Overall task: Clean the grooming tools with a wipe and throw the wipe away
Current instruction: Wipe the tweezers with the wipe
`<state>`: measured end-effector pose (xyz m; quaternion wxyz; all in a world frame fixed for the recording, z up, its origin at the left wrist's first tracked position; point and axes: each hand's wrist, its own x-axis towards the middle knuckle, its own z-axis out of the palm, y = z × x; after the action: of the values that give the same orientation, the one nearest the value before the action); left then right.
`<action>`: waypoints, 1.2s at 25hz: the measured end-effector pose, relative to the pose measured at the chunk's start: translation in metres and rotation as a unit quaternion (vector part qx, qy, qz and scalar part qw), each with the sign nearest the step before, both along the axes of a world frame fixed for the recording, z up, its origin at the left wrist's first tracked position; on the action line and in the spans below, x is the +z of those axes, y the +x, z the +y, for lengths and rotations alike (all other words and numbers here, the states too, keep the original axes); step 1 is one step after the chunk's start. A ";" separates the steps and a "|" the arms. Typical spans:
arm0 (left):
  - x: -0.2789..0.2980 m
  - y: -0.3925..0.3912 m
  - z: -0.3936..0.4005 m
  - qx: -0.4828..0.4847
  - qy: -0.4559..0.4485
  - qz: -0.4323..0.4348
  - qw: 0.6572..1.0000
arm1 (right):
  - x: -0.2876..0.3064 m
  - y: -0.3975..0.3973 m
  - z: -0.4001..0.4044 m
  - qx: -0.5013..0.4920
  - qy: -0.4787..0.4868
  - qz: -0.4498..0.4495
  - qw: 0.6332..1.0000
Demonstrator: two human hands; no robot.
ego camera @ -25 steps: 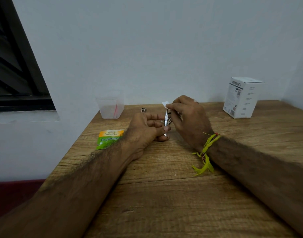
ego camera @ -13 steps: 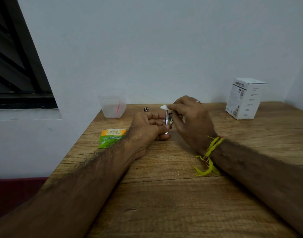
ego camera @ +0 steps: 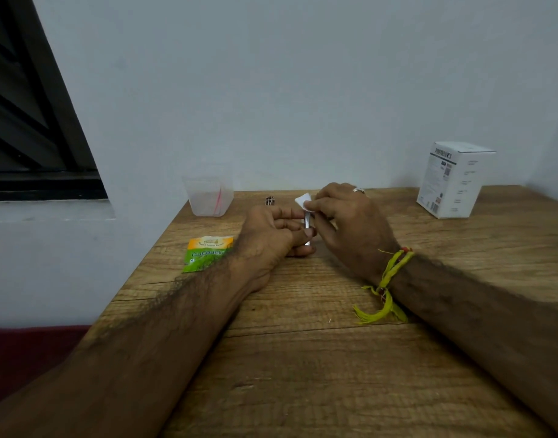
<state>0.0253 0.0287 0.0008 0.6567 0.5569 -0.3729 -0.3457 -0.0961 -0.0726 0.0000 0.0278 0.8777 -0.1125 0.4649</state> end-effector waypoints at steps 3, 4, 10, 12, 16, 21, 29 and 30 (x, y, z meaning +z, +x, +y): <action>-0.001 0.001 -0.001 0.001 -0.004 0.003 1.000 | 0.000 0.000 0.001 0.003 0.007 -0.002 1.000; -0.001 0.002 -0.001 0.003 -0.006 0.004 1.000 | 0.000 0.001 0.001 0.005 0.011 -0.003 1.000; -0.001 0.001 -0.002 0.011 -0.007 0.014 1.000 | 0.001 -0.004 -0.004 -0.010 0.012 0.006 1.000; -0.001 0.001 -0.002 0.009 -0.006 0.011 1.000 | 0.002 -0.004 -0.002 -0.018 0.001 0.019 1.000; 0.000 -0.001 -0.001 0.018 0.000 0.010 1.000 | 0.004 -0.007 -0.001 -0.044 0.003 -0.069 0.997; 0.000 0.000 0.000 0.010 -0.001 0.009 1.000 | 0.002 0.001 0.009 -0.032 -0.015 -0.026 0.999; 0.001 -0.001 0.000 0.009 -0.012 0.005 1.000 | -0.001 -0.001 0.001 -0.010 -0.005 0.031 0.999; 0.001 -0.001 0.000 0.007 -0.013 0.004 1.000 | -0.001 -0.001 0.000 -0.013 -0.012 0.028 0.999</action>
<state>0.0241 0.0284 0.0013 0.6675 0.5499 -0.3707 -0.3386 -0.0974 -0.0724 -0.0006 0.0477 0.8883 -0.1173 0.4414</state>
